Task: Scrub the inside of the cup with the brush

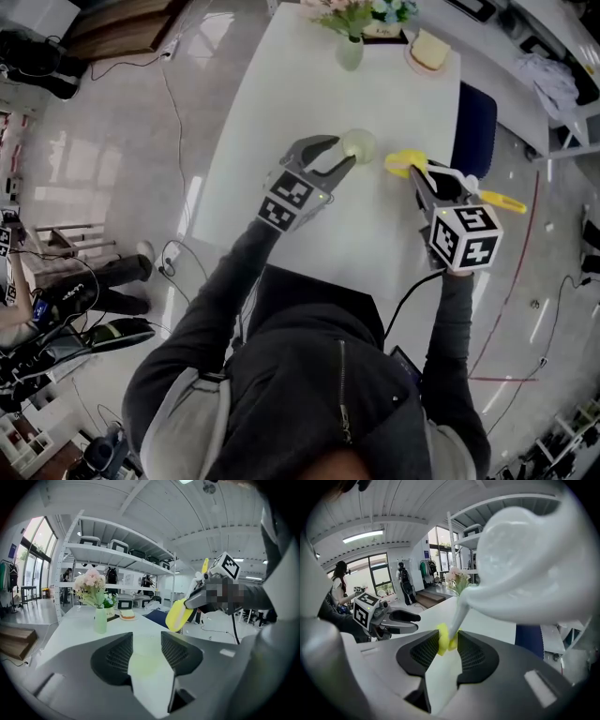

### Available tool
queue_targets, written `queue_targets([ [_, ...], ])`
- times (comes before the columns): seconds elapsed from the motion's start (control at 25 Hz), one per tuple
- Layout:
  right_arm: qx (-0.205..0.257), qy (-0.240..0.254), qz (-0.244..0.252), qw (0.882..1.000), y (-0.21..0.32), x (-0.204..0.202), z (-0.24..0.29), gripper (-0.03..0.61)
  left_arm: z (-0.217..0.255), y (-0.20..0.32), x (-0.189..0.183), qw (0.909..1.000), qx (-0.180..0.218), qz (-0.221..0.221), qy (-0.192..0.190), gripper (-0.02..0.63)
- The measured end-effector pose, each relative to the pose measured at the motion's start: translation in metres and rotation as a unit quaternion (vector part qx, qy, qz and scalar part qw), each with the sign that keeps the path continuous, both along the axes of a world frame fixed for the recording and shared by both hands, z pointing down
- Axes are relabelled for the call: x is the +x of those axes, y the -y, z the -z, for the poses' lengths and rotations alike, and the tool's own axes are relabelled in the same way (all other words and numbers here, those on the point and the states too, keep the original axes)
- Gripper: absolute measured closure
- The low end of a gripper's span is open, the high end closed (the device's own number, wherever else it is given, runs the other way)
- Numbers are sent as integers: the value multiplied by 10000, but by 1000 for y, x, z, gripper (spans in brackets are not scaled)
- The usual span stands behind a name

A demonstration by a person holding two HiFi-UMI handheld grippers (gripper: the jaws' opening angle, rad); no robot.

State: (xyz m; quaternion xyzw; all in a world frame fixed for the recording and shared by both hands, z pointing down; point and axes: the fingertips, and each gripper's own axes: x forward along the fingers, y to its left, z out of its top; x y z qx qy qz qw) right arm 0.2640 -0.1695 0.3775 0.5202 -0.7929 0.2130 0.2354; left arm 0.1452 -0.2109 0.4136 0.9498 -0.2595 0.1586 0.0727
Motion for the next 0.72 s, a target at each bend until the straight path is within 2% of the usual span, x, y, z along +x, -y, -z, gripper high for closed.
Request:
queue_targets([
  [0.12, 74, -155, 132, 9998, 12, -5, 7, 449, -1, 7, 3, 9999, -4, -141, -28, 356],
  [0.32, 160, -73, 520, 9985, 23, -30, 22, 449, -10, 11, 9, 9985, -76, -543, -57, 242],
  [0.48, 160, -245, 833, 9961, 26, -47, 24, 449, -24, 9, 17, 9957, -55, -919, 61, 202],
  [0.72, 16, -425, 1064, 9934, 33, -59, 11, 449, -48, 12, 31, 9923, 113, -1213, 214, 189],
])
